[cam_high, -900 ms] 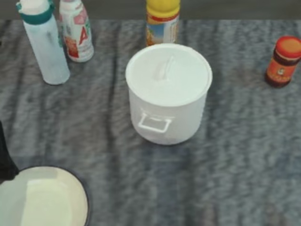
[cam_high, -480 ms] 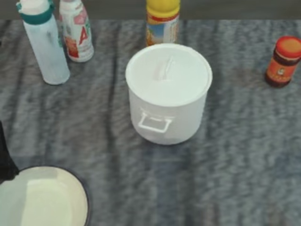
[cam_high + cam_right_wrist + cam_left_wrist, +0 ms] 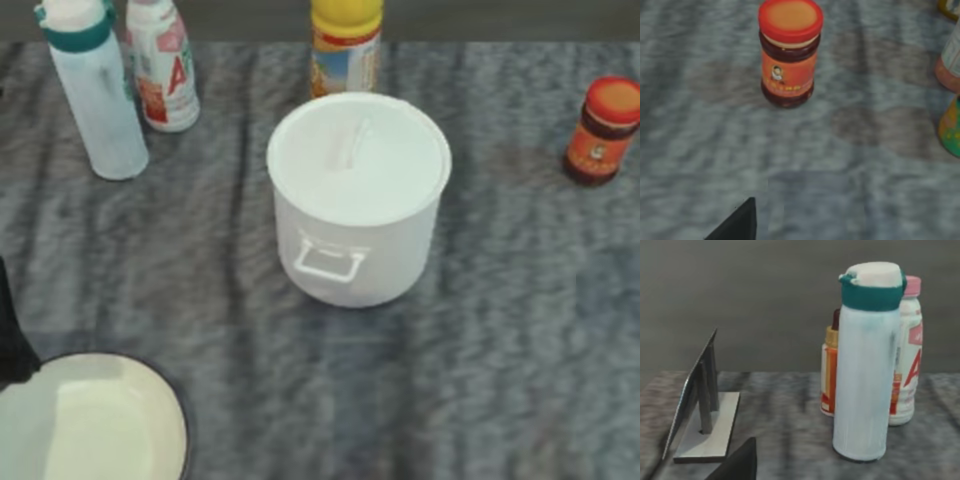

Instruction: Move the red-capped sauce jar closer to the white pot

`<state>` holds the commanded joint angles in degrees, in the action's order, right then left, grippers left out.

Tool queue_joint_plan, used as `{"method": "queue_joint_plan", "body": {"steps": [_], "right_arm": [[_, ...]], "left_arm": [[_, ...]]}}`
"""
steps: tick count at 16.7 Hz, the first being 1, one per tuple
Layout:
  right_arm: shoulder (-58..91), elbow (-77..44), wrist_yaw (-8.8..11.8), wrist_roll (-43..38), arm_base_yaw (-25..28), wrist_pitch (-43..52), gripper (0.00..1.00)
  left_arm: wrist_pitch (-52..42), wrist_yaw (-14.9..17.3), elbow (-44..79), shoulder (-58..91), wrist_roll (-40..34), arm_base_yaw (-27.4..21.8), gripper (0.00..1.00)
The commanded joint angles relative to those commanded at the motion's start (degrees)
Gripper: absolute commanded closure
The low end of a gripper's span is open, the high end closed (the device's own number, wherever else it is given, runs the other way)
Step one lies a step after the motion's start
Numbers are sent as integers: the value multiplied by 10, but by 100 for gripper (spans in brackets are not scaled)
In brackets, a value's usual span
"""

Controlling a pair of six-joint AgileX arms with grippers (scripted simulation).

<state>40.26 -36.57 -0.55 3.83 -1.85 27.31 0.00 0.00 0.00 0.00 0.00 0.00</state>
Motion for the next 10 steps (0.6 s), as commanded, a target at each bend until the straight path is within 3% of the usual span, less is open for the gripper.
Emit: {"method": "queue_joint_plan", "body": {"steps": [10], "right_arm": [[539, -590, 13, 79, 2, 261, 0]], "left_arm": [[0, 0, 0, 0, 0, 0, 0]]}}
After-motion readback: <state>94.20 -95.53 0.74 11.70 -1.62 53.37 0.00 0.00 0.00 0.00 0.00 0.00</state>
